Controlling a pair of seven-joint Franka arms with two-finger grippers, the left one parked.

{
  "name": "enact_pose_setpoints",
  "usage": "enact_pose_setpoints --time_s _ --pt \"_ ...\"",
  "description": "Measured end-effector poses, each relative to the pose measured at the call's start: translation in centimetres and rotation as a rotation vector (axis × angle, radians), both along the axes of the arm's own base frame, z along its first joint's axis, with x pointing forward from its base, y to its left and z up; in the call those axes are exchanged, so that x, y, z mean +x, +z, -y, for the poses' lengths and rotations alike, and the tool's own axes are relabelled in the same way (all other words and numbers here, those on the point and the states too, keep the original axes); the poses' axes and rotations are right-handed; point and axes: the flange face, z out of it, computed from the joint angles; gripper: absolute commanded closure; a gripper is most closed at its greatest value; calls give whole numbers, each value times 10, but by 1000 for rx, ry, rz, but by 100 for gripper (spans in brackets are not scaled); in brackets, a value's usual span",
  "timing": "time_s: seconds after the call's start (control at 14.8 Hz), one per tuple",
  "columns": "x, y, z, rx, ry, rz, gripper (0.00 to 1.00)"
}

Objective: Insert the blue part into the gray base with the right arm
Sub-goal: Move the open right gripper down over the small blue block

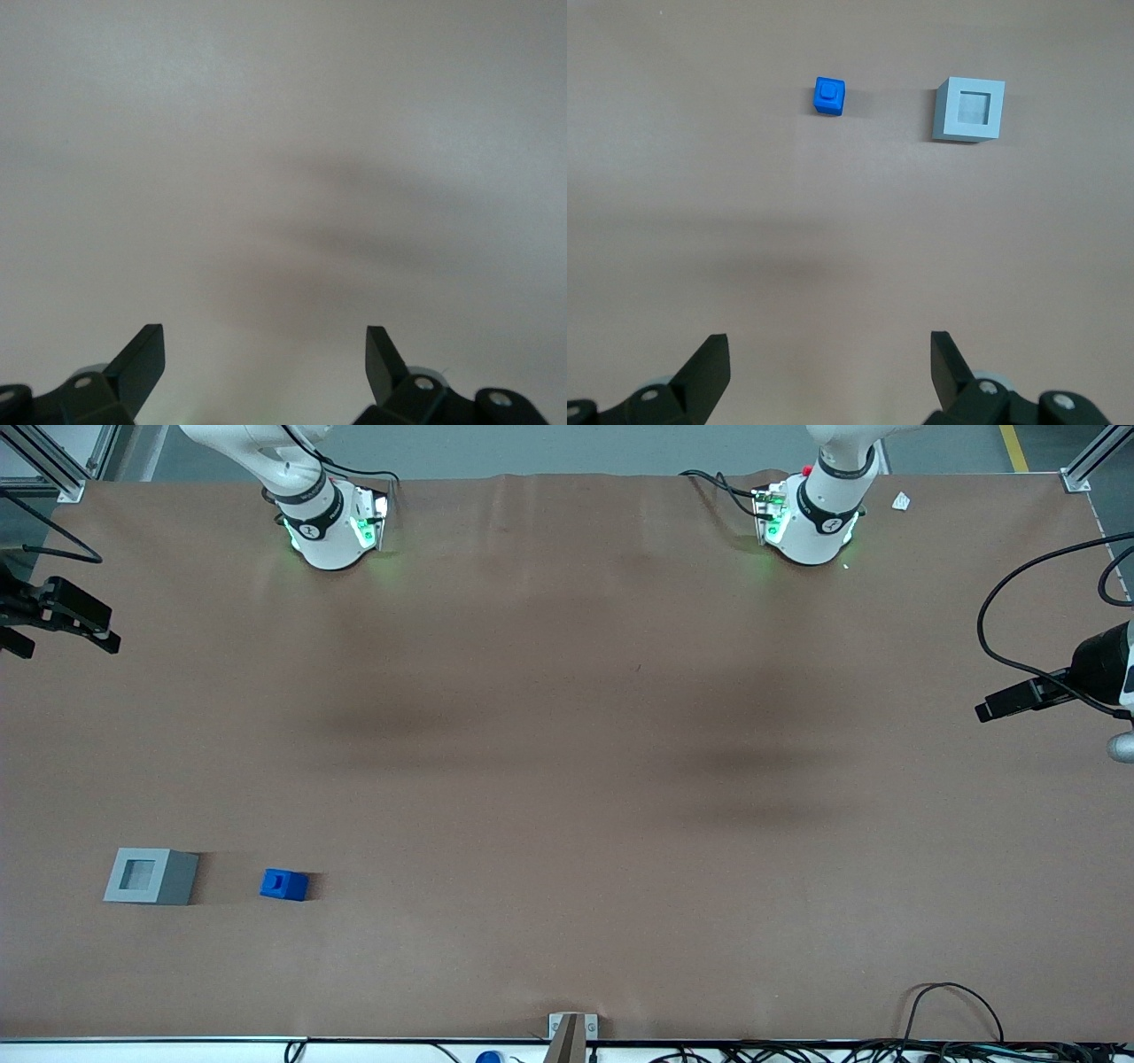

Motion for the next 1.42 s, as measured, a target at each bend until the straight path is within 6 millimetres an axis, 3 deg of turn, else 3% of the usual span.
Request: enact_pose_setpoints --time_s 0.34,0.47,0.81,1.42 --pt "0 -2 0 2 0 -5 0" --pt "11 -19 -4 19 5 -6 0" --pt "69 -113 -24 29 20 -16 0" --pt "150 -283 -23 31 -150 50 0"
